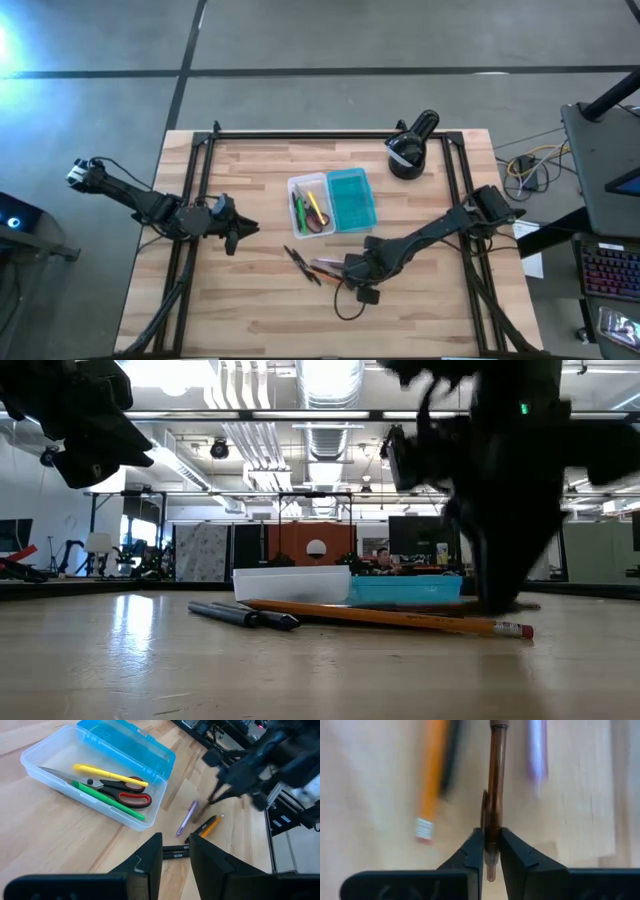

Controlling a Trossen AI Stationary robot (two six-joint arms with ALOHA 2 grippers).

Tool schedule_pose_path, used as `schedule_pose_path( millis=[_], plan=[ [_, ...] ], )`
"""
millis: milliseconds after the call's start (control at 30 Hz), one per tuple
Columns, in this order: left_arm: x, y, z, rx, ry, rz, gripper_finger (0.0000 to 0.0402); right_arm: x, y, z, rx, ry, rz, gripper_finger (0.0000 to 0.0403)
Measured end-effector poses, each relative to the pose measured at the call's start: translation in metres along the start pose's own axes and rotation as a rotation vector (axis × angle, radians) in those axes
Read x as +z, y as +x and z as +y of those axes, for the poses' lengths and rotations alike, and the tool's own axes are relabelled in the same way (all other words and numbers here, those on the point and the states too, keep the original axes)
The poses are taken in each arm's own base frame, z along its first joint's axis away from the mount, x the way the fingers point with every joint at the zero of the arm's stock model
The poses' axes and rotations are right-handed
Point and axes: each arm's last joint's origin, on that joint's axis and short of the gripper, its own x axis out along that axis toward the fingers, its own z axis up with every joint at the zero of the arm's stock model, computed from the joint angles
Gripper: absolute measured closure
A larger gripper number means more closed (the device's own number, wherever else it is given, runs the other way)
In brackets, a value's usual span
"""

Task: Pick & place school supplies into a supply box
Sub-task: Put the brown pen into the blue supply box, then put the purple pen into the blue supply box

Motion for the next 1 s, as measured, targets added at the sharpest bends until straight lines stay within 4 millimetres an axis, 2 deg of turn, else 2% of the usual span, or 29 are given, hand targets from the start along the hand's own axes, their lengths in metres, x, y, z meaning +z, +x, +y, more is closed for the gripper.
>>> schedule_pose_path(
  millis=[167,267,367,533,667,800,1000],
  plan=[
    [0.000,0.000,0.000,0.001,0.019,0.000,0.0321,0.024,-0.043,-0.004,0.106,0.138,-0.156,0.0375],
    [0.000,0.000,0.000,0.001,0.030,0.000,0.0321,0.046,-0.049,-0.023,0.133,0.341,-0.248,0.0375],
    [0.000,0.000,0.000,0.001,0.031,0.000,0.0321,0.071,-0.056,-0.051,0.188,0.602,-0.344,0.0375],
    [0.000,0.001,0.000,0.002,0.024,0.001,0.0321,0.105,-0.038,-0.096,0.261,0.895,-0.460,0.0375],
    [0.000,0.001,0.000,0.001,0.021,0.001,0.0321,0.113,-0.020,-0.117,0.236,0.997,-0.447,0.0373],
    [0.000,0.001,0.000,0.001,-0.005,0.001,0.0321,0.115,-0.007,-0.121,0.216,0.995,-0.430,0.0343],
    [0.000,0.001,0.000,0.002,-0.014,0.002,0.0321,0.115,-0.014,-0.115,0.231,0.899,-0.399,0.0256]
  ],
)
